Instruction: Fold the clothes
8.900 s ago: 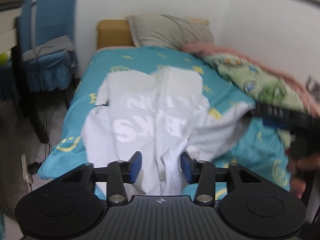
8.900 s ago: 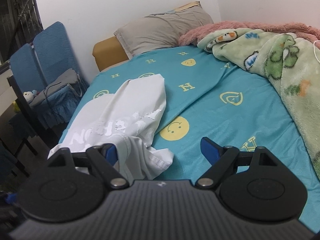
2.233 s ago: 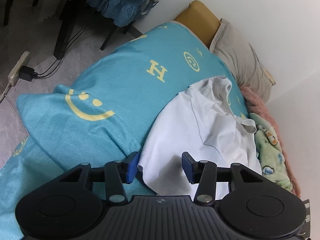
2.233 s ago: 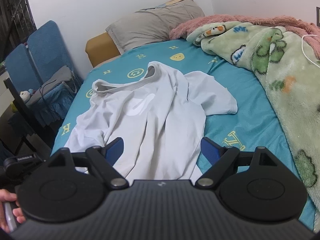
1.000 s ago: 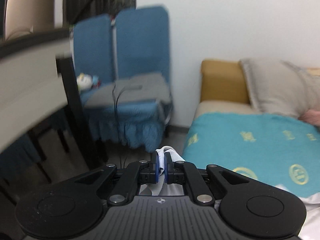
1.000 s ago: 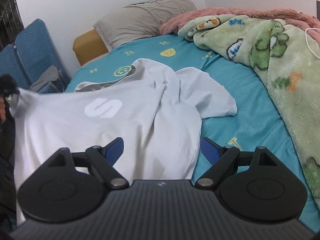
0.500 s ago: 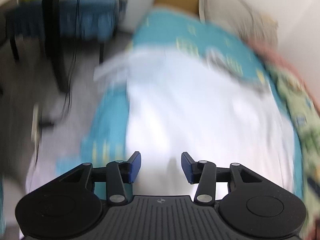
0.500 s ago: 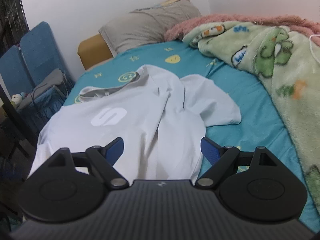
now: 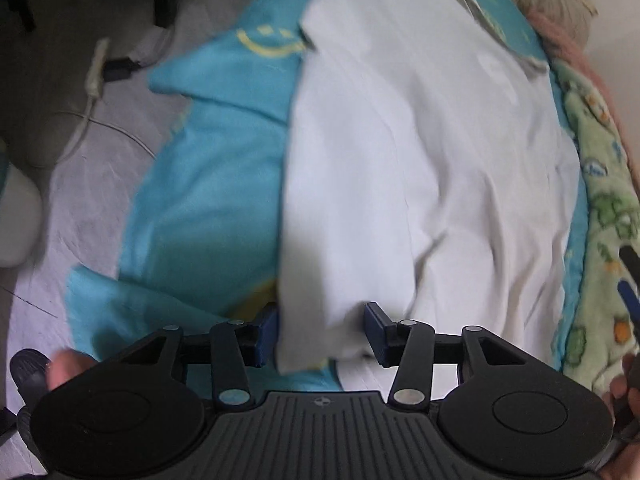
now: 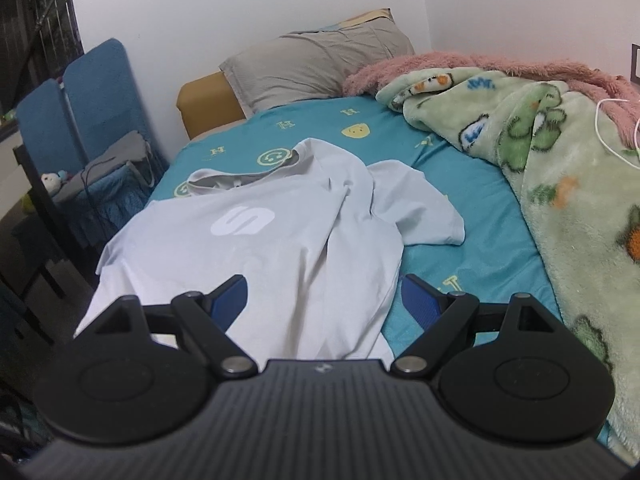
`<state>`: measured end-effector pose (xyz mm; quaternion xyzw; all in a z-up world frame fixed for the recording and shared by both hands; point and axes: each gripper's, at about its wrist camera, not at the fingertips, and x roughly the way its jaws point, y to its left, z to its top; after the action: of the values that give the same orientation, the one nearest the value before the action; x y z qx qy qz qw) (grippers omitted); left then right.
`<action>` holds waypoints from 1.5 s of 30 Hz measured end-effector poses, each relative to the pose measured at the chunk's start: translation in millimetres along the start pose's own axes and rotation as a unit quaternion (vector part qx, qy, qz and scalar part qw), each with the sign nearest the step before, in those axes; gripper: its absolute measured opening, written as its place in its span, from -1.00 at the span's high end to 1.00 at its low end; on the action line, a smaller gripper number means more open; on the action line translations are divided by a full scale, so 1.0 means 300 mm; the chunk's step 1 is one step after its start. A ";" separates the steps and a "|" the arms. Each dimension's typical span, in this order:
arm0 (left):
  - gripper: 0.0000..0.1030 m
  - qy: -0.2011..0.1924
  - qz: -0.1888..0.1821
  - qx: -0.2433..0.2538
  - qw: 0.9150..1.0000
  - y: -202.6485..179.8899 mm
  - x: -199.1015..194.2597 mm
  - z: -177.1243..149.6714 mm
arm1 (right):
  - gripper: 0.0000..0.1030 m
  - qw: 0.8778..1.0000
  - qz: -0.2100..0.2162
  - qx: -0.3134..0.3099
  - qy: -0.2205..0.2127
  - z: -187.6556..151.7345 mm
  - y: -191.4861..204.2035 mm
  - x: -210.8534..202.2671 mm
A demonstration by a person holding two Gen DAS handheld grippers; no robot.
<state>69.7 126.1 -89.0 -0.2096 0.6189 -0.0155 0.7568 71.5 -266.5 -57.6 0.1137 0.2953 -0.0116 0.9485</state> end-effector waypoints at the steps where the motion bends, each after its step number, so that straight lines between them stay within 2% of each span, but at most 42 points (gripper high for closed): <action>1: -0.03 0.002 0.007 0.013 1.000 -0.020 0.004 -0.011 | -0.66 1.000 0.000 0.001 0.003 -0.003 0.001 -0.001; 3: -0.03 -0.004 0.010 0.017 1.000 -0.033 -0.004 -0.019 | -0.66 1.000 0.000 0.002 0.007 -0.009 0.004 -0.005; 7: 0.03 -0.010 -0.005 -0.003 1.000 -0.025 -0.020 -0.013 | -0.66 1.000 0.006 -0.004 0.010 -0.020 0.017 -0.011; 8: 0.08 -0.012 -0.010 -0.008 1.000 -0.023 -0.024 -0.012 | -0.66 1.000 0.007 -0.006 0.011 -0.022 0.019 -0.010; 13: 0.61 -0.011 -0.018 0.010 1.000 -0.064 -0.055 -0.013 | -0.66 1.000 0.010 -0.007 0.014 -0.024 0.021 0.001; 19: 0.81 0.009 -0.029 0.043 0.999 -0.119 -0.102 0.012 | -0.66 1.000 0.015 0.007 0.022 -0.020 0.016 0.022; 22: 0.82 -0.018 -0.043 0.043 0.998 -0.115 -0.143 0.048 | -0.66 1.000 0.012 0.008 0.017 -0.017 0.019 0.029; 24: 0.82 -0.051 -0.071 0.044 0.995 -0.114 -0.147 0.068 | -0.66 1.000 0.007 0.006 0.011 -0.013 0.021 0.034; 29: 0.79 -0.116 -0.139 0.048 0.982 -0.145 -0.111 0.127 | -0.66 1.000 0.007 0.015 0.019 -0.013 0.011 0.052; 31: 0.78 -0.119 -0.149 0.046 0.981 -0.152 -0.066 0.155 | -0.66 0.999 0.009 0.018 0.025 -0.015 0.008 0.057; 35: 0.64 -0.098 -0.150 0.078 0.981 -0.145 0.032 0.198 | -0.66 0.999 0.012 0.022 0.030 -0.015 0.010 0.067; 37: 0.34 -0.092 -0.143 0.108 0.980 -0.120 0.082 0.215 | -0.66 0.999 0.013 0.021 0.030 -0.015 0.011 0.071; 39: 0.19 -0.082 -0.139 0.140 0.977 -0.100 0.121 0.226 | -0.65 0.999 0.014 0.022 0.032 -0.015 0.011 0.076; 41: 0.09 -0.065 -0.142 0.179 0.971 -0.091 0.135 0.217 | -0.66 0.999 0.016 0.023 0.035 -0.016 0.010 0.079; 43: -0.03 -0.040 -0.155 0.219 0.962 -0.092 0.147 0.194 | -0.66 0.999 0.017 0.025 0.038 -0.017 0.010 0.084; 45: -0.07 -0.010 -0.164 0.257 0.952 -0.104 0.170 0.166 | -0.66 0.999 0.019 0.026 0.040 -0.016 0.011 0.089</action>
<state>135.9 98.2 -118.6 -0.1069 0.5431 -0.2962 0.7784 91.1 -261.0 -75.8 0.1442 0.3307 0.0033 0.9326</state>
